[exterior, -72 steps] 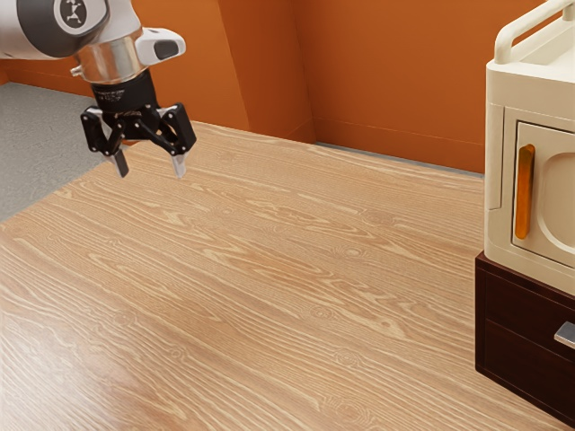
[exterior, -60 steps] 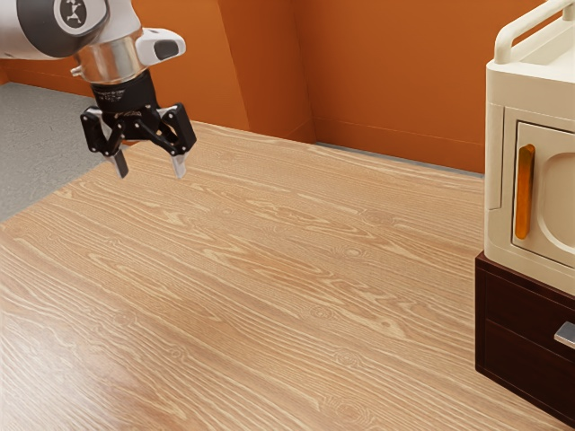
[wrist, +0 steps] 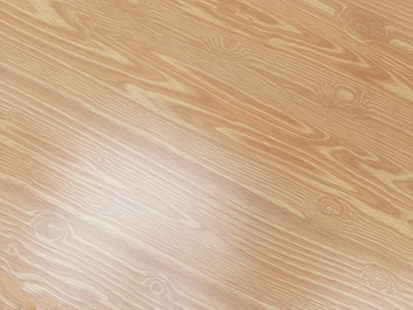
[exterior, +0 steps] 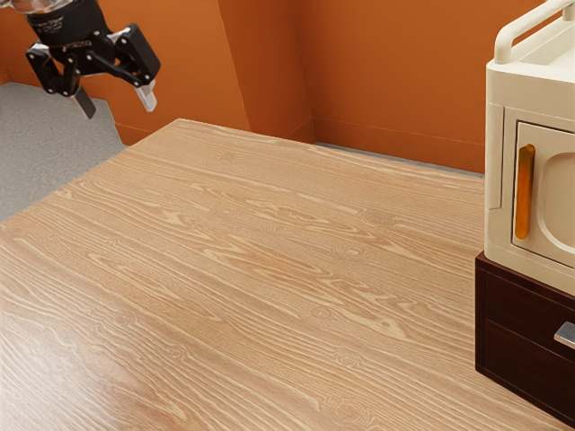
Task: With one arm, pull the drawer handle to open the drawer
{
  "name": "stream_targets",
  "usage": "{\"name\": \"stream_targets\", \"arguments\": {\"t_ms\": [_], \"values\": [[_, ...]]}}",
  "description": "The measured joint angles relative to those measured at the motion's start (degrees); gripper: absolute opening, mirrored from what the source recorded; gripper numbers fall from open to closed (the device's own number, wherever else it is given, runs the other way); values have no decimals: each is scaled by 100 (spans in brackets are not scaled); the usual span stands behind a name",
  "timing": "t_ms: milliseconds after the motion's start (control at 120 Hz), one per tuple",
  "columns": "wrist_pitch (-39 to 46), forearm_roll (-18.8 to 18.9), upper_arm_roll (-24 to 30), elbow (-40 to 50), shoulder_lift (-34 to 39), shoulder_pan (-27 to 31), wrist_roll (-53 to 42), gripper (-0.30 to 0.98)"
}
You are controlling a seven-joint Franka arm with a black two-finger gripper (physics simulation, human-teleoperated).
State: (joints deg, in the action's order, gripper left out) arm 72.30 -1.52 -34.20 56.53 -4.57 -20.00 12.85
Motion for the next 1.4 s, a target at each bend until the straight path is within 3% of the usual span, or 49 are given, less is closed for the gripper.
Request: {"name": "stream_targets", "arguments": {"t_ms": [267, 383, 500, 583, 658, 800, 867, 983, 1067, 1142, 1217, 1317, 1400], "values": [[-61, -123, 63, 127, 36, 12, 52, 69], [-14, -32, 781, 996, 570, 241, 66, 69], [65, 94, 1203, 1247, 701, 315, 71, 69], [159, 136, 2420, 1326, 677, 1241, 80, 69], [264, 173, 3849, 1338, 674, 2382, 88, 69], [349, 220, 4418, 1444, 561, 2448, 97, 69], [635, 226, 4565, 2317, 876, 2518, 104, 69], [1644, 209, 4762, 4829, 2111, 2711, 115, 69], [2295, 225, 4728, 6257, 2677, 2456, 124, 69], [2531, 232, 4267, 6826, 2860, 1547, 133, 69], [2761, 296, 3675, 7001, 2965, 530, 6, 68], [3216, 526, 3420, 6941, 3017, -146, -778, 69], [3540, 697, 3064, 6610, 3007, -1163, -1573, 69]]}}
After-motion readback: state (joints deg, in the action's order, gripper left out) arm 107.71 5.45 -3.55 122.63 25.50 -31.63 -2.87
